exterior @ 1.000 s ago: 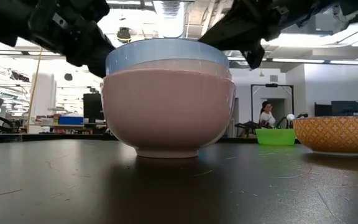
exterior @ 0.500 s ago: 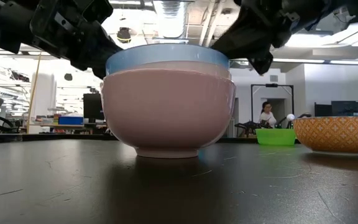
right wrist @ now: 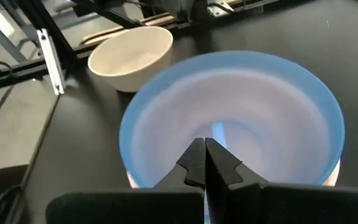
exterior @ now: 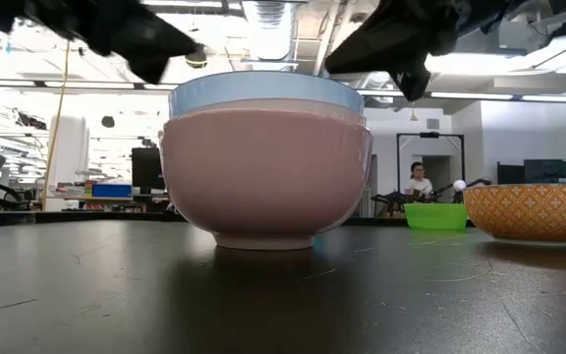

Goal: Nest bowls inside each other
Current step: Stack the white bowl into the transparent blue bowl

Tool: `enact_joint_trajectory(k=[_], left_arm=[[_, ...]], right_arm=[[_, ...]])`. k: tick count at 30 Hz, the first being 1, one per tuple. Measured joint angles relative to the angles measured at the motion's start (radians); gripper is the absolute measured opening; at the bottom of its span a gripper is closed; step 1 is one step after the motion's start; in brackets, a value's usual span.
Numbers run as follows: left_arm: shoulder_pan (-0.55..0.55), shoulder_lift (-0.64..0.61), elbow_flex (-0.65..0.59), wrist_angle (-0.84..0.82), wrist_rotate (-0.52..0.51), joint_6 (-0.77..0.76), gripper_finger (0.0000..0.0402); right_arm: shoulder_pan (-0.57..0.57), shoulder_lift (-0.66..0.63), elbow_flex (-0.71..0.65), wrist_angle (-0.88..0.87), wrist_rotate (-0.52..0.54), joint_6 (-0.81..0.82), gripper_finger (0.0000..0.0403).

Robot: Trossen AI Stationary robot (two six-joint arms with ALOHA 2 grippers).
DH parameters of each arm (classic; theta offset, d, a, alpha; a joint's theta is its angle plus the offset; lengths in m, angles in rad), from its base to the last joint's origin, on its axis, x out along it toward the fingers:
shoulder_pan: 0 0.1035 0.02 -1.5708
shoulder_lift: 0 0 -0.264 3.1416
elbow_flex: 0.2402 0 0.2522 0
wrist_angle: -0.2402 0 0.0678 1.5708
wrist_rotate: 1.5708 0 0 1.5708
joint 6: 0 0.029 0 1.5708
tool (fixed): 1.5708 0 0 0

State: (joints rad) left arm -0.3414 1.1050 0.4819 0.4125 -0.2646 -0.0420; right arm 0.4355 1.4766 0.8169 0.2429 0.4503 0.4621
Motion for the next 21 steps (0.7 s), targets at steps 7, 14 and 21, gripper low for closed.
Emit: enact_joint_trajectory(k=[7,14,21], left_arm=[[-0.081,-0.159,0.29,-0.954,0.038,-0.269,0.0],[-0.116,-0.145,0.311,-1.213,0.145,-0.4,0.0011],[-0.115,-0.072,0.224,-1.213,0.165,-0.389,0.0082]], right_arm=[[0.032,-0.012,0.0,0.08,-0.001,-0.056,0.0013],[0.036,-0.012,0.0,0.091,-0.003,-0.061,0.0013],[0.043,-0.012,0.0,0.079,-0.006,-0.052,0.0013]])
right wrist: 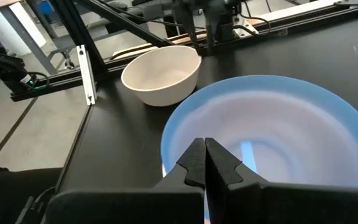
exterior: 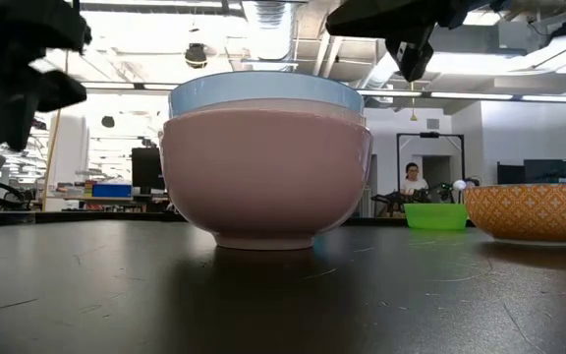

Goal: Nest bowls inside each other
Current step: Stack the white bowl into the transparent blue bowl

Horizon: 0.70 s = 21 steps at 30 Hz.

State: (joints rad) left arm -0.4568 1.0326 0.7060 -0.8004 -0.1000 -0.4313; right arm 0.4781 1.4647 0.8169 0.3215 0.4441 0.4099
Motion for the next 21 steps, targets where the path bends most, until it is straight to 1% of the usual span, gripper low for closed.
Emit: enact_joint_trajectory(k=[6,11,13,15,17,19,21], left_arm=[[0.0,0.049,-0.006,0.004,0.048,0.008,0.0135],[0.0,0.086,-0.04,0.009,0.044,0.01,0.0152],[0.001,0.106,-0.064,0.022,0.071,0.01,0.0152],[0.0,0.122,-0.09,0.064,0.115,0.022,0.015],[0.0,0.135,-0.112,0.112,0.131,0.031,0.0142],[0.0,0.141,-0.119,0.128,0.119,0.047,0.0127],[0.0,0.143,-0.119,0.128,0.106,0.065,0.01]], right_arm=[[0.0,0.0,0.0,-0.016,-0.003,0.0,0.0013],[-0.003,0.0,0.0,-0.026,-0.003,0.001,0.0013],[-0.003,0.0,0.0,-0.026,-0.003,0.001,0.0013],[-0.003,0.0,0.0,-0.026,-0.003,0.001,0.0013],[-0.003,0.0,0.0,-0.026,-0.003,0.001,0.0013],[-0.003,0.0,0.0,-0.028,-0.003,0.001,0.0013],[-0.003,0.0,0.0,-0.033,-0.003,0.001,0.0013]])
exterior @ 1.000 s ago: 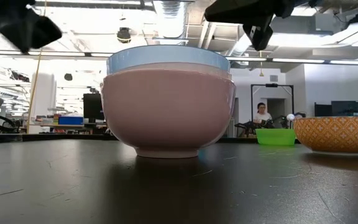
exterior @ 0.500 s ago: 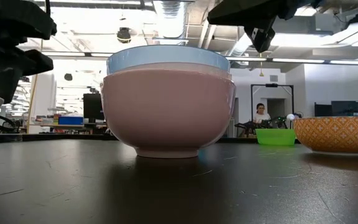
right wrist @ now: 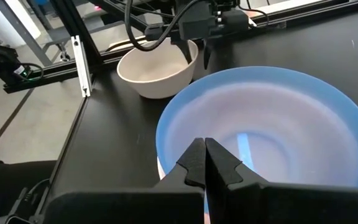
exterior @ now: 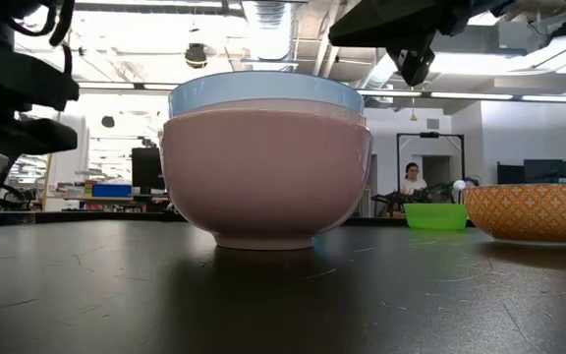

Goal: Nest bowls inside each other
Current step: Stack the white bowl into the transparent blue bowl

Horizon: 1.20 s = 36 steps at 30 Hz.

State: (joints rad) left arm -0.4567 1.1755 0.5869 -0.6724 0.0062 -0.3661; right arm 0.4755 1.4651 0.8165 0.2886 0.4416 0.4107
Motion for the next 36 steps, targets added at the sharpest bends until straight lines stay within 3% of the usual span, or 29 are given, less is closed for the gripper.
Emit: enact_joint_trajectory(k=[5,10,16,21,24,26,32,36], left_arm=[[0.006,-0.002,0.036,-0.032,0.021,0.023,0.0012],[0.016,-0.017,0.143,-0.103,-0.035,0.07,0.0002],[0.068,-0.046,0.399,-0.174,-0.148,0.249,0.0],[0.167,-0.033,0.582,-0.087,-0.135,0.45,0.0],[0.268,0.008,0.624,-0.018,-0.053,0.518,0.0],[0.34,0.058,0.652,0.002,0.03,0.556,0.0],[0.507,0.266,0.789,-0.005,0.212,0.616,0.0],[0.548,0.421,0.908,-0.06,0.301,0.647,0.0]], right_arm=[[0.0,0.0,0.0,-0.009,0.0,0.002,0.0013],[0.003,0.0,0.0,-0.024,0.0,0.002,0.0013],[0.002,0.0,0.0,-0.025,0.0,0.002,0.0013],[0.008,-0.008,0.0,-0.039,-0.001,0.011,0.0013],[0.048,-0.065,-0.001,-0.104,0.002,0.042,0.0013],[0.106,-0.114,0.0,-0.154,0.075,0.049,0.0013],[0.283,-0.185,0.0,-0.255,0.428,0.052,0.0013],[0.344,-0.19,-0.003,-0.262,0.505,0.052,0.0013]])
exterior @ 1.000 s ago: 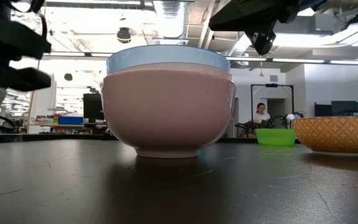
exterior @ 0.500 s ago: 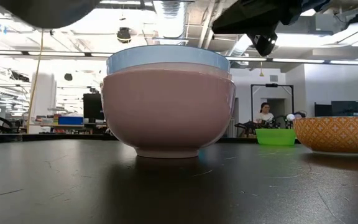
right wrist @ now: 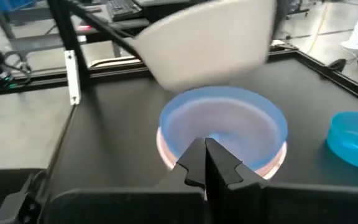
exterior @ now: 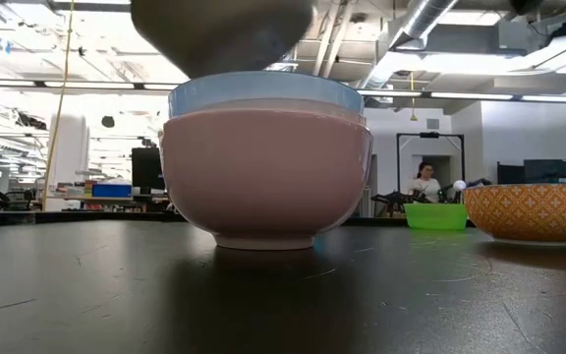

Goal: Nest bowls inside each other
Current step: Stack the white bowl into the transparent blue bowl

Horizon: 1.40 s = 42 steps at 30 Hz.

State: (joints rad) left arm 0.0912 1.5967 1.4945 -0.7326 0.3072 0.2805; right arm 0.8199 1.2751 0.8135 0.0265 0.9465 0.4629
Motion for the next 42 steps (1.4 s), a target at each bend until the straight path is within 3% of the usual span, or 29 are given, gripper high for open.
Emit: enact_joint_trajectory(k=[8,14,29,42], left_arm=[[0.005,0.245,0.246,-0.162,0.002,0.042,0.0],[0.009,0.334,0.305,-0.23,-0.005,0.052,0.0],[0.006,0.34,0.305,-0.289,-0.034,0.077,0.0007],[0.006,0.34,0.305,-0.284,-0.083,0.091,0.0093]], right_arm=[[0.01,0.001,0.0,-0.035,0.001,0.0,0.0013],[0.018,0.005,0.0,-0.045,0.0,0.004,0.0013],[0.017,0.006,0.0,-0.048,-0.002,0.008,0.0013],[0.016,0.007,0.0,-0.041,-0.003,0.01,0.0013]])
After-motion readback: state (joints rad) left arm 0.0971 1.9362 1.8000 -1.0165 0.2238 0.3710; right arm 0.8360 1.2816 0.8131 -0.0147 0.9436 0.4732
